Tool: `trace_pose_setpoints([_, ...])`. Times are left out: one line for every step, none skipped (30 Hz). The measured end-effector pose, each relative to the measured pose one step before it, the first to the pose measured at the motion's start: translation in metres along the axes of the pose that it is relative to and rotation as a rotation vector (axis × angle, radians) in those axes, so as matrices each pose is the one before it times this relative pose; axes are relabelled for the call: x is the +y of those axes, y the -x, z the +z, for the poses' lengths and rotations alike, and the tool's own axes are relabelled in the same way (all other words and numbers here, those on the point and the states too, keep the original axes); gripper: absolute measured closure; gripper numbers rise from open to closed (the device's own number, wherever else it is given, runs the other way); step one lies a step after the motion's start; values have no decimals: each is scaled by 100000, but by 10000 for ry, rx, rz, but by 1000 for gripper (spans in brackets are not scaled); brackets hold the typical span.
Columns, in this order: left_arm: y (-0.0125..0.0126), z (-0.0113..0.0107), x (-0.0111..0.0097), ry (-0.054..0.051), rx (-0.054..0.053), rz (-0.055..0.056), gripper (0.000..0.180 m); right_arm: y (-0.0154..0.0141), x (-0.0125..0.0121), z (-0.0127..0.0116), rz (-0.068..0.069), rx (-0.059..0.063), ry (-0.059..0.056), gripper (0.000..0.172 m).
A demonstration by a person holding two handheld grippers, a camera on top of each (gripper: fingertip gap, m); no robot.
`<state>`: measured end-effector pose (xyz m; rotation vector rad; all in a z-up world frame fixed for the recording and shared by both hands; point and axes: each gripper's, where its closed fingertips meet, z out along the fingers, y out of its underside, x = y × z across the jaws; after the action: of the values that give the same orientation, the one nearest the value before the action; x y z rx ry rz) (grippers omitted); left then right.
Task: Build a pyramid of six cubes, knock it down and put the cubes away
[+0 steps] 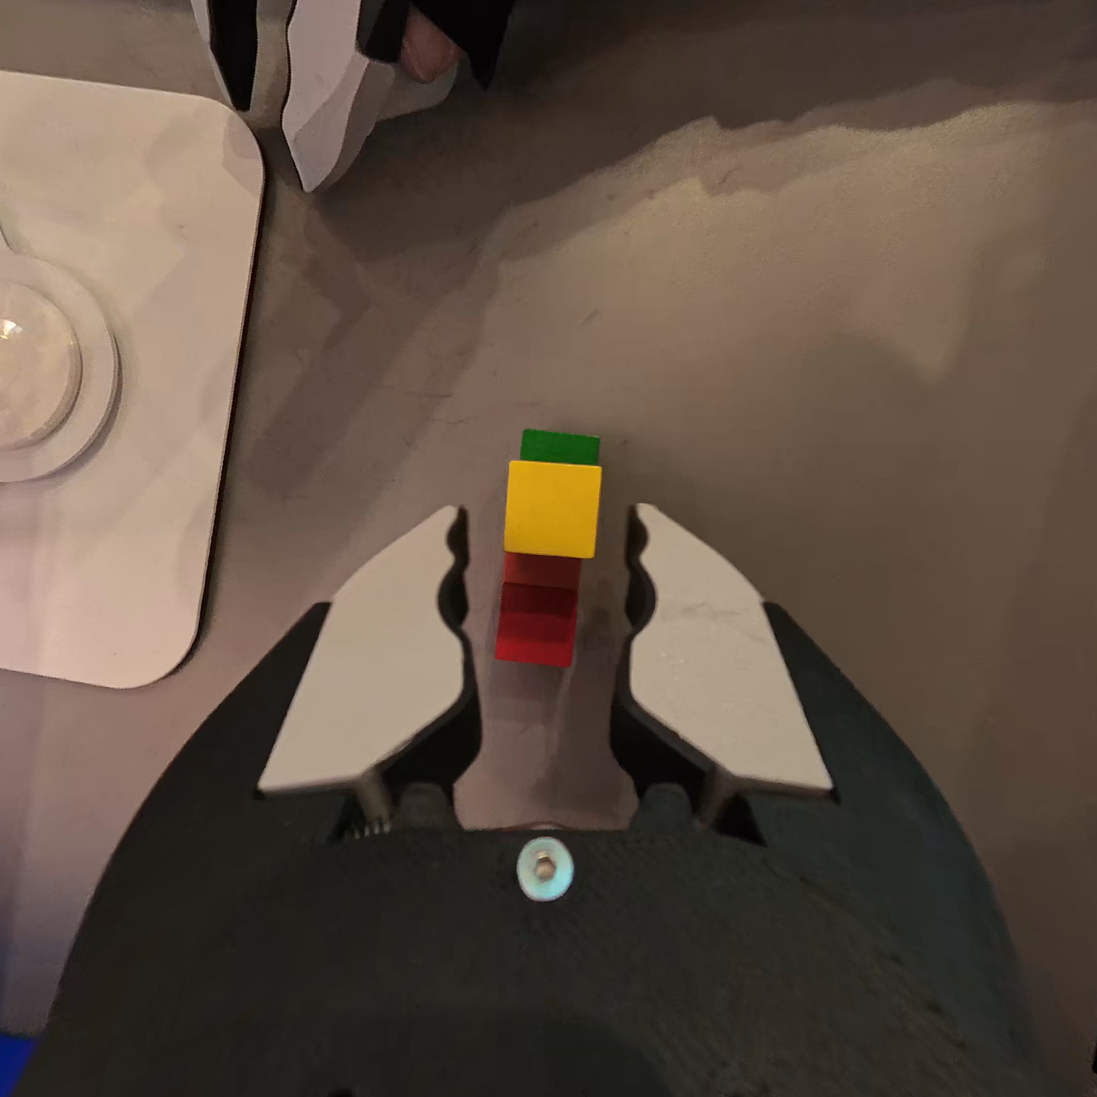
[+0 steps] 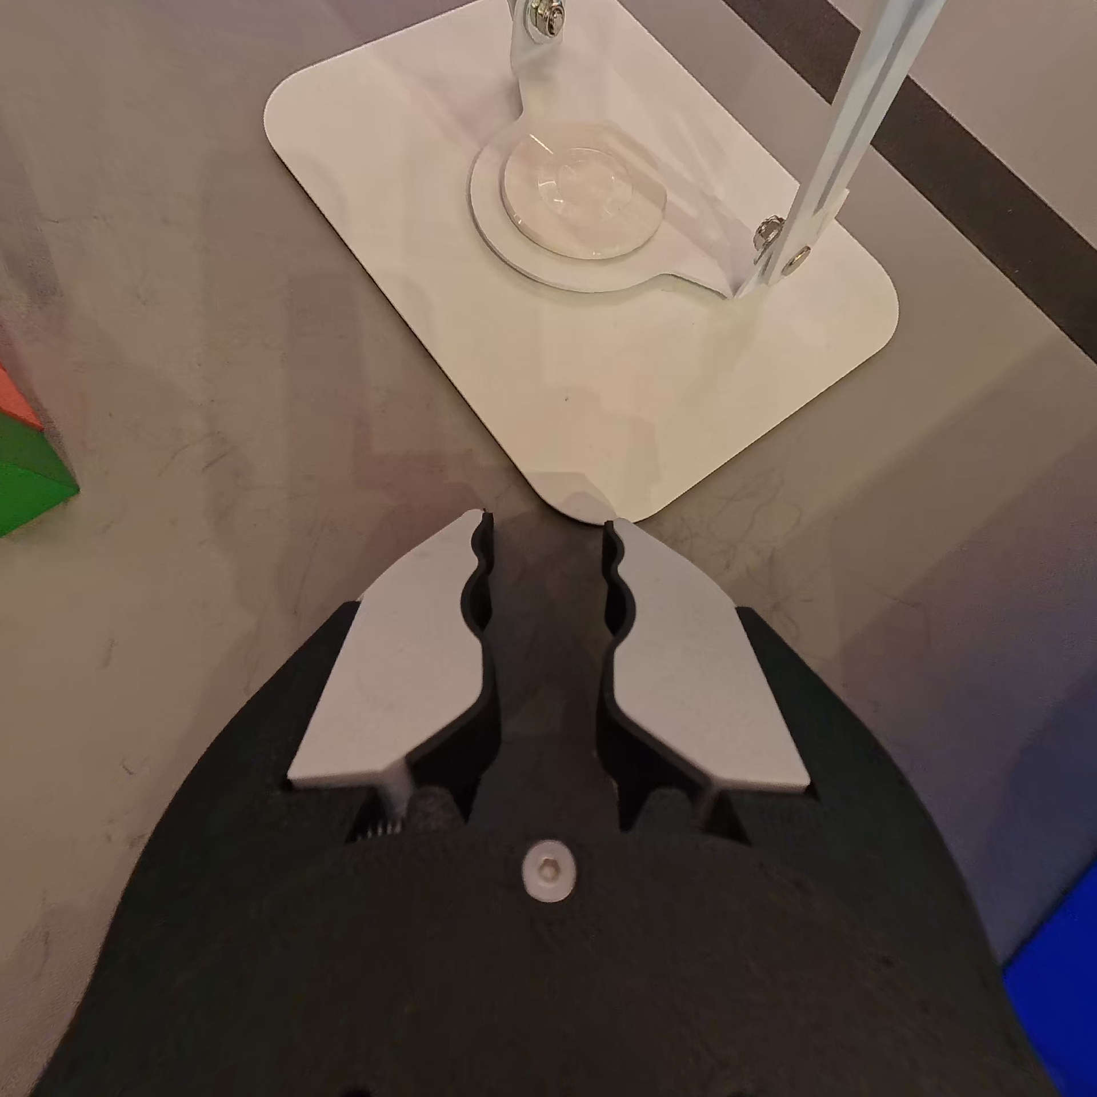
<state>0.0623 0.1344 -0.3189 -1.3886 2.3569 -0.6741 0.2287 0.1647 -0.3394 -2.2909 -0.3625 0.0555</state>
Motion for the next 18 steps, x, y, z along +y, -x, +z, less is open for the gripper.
trace_pose_setpoints([0, -84, 9, -36, -13, 21, 125, -4, 4, -6, -6, 2, -2, 136])
trace_pose_setpoints([219, -265, -125, -139, -164, 2, 125, 9, -3, 2, -1, 0, 0, 136])
trace_pose_setpoints([152, -408, -94, -111, -69, -88, 120, 9, 3, -5, -5, -1, -1, 136])
trace_pose_setpoints([58, -572, -55, -110, 26, -108, 113, 4, 1, -4, -8, 2, -3, 136])
trace_pose_setpoints([256, -813, 1, -135, -118, -19, 113, 1, 0, 0, -3, -2, 0, 136])
trace_pose_setpoints([490, -1082, 226, -68, -280, 106, 114, 3, 1, 0, -1, -3, 0, 136])
trace_pose_setpoints([860, -1338, 503, 13, -419, 95, 114, 7, 2, -5, -4, 2, -1, 136])
trace_pose_setpoints([1405, -1533, 705, 12, -591, -67, 115, -3, -1, 1, -2, 1, -1, 136])
trace_pose_setpoints([1658, -1618, 910, 33, -525, -159, 118, -3, -1, 4, 6, -4, 2, 136])
trace_pose_setpoints([1819, -1623, 936, -29, -446, -211, 120, 1, 0, 4, 9, -6, 3, 136])
trace_pose_setpoints([2183, -1534, 975, -39, -526, -230, 124, -1, 4, -2, 4, -4, 1, 136])
trace_pose_setpoints([2624, -1337, 1272, 148, -672, -203, 126, -5, 4, -2, 3, -2, 1, 136])
trace_pose_setpoints([2612, -976, 1543, 344, -573, -171, 127, 0, -6, 7, 3, 0, 1, 136])
trace_pose_setpoints([2338, -517, 1629, 416, -343, -158, 128, -1, 5, -3, 6, -4, 2, 136])
trace_pose_setpoints([2478, -115, 1746, 543, -432, -213, 130, 4, 1, 3, 9, -7, 4, 136])
trace_pose_setpoints([2439, 235, 1669, 520, -434, -216, 131, -2, 4, -3, 2, -5, 1, 136])
trace_pose_setpoints([1867, 521, 1403, 381, -83, -273, 132, 4, -5, 3, -5, 1, -2, 136])
trace_pose_setpoints([1638, 734, 1322, 423, 18, -303, 132, 3, 0, 0, 0, -2, 0, 136])
